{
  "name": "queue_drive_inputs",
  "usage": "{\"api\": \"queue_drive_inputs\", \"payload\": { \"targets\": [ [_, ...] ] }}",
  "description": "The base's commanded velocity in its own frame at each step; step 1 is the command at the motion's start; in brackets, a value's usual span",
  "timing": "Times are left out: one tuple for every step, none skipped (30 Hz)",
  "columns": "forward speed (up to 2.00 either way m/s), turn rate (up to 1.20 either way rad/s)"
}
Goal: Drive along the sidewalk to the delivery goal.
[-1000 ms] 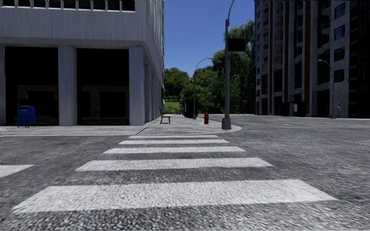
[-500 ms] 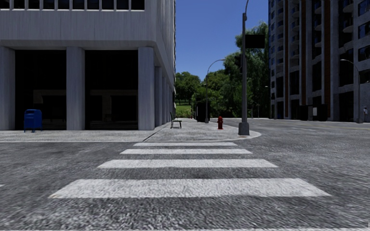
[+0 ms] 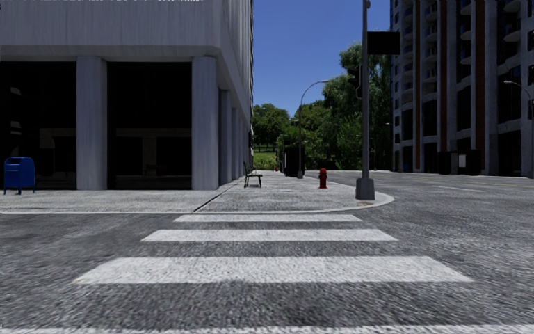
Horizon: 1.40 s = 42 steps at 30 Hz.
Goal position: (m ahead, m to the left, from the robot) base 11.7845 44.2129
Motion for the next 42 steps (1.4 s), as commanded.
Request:
{"api": "queue_drive_inputs", "payload": {
  "targets": [
    [2.00, 0.00],
    [2.00, 0.00],
    [2.00, 0.00],
    [2.00, 0.00],
    [2.00, 0.00],
    [2.00, 0.00],
    [2.00, 0.00],
    [2.00, 0.00],
    [2.00, 0.00],
    [2.00, 0.00],
    [2.00, 0.00],
    [2.00, 0.00],
    [2.00, 0.00],
    [2.00, 0.00],
    [2.00, 0.00],
    [2.00, 0.00],
    [2.00, 0.00],
    [2.00, 0.00],
    [2.00, 0.00],
    [2.00, 0.00],
    [2.00, 0.00],
    [2.00, 0.00],
    [2.00, 0.00],
    [2.00, 0.00],
    [2.00, 0.00],
    [2.00, 0.00],
    [2.00, 0.00],
    [2.00, 0.00],
    [2.00, 0.00],
    [2.00, 0.00],
    [2.00, 0.00],
    [2.00, 0.00],
    [2.00, 0.00],
    [2.00, 0.00],
    [2.00, 0.00],
    [2.00, 0.01],
    [2.00, 0.05],
    [2.00, 0.15],
    [2.00, 0.15],
    [2.00, 0.18],
    [2.00, 0.19],
    [2.00, 0.21]
  ]
}}
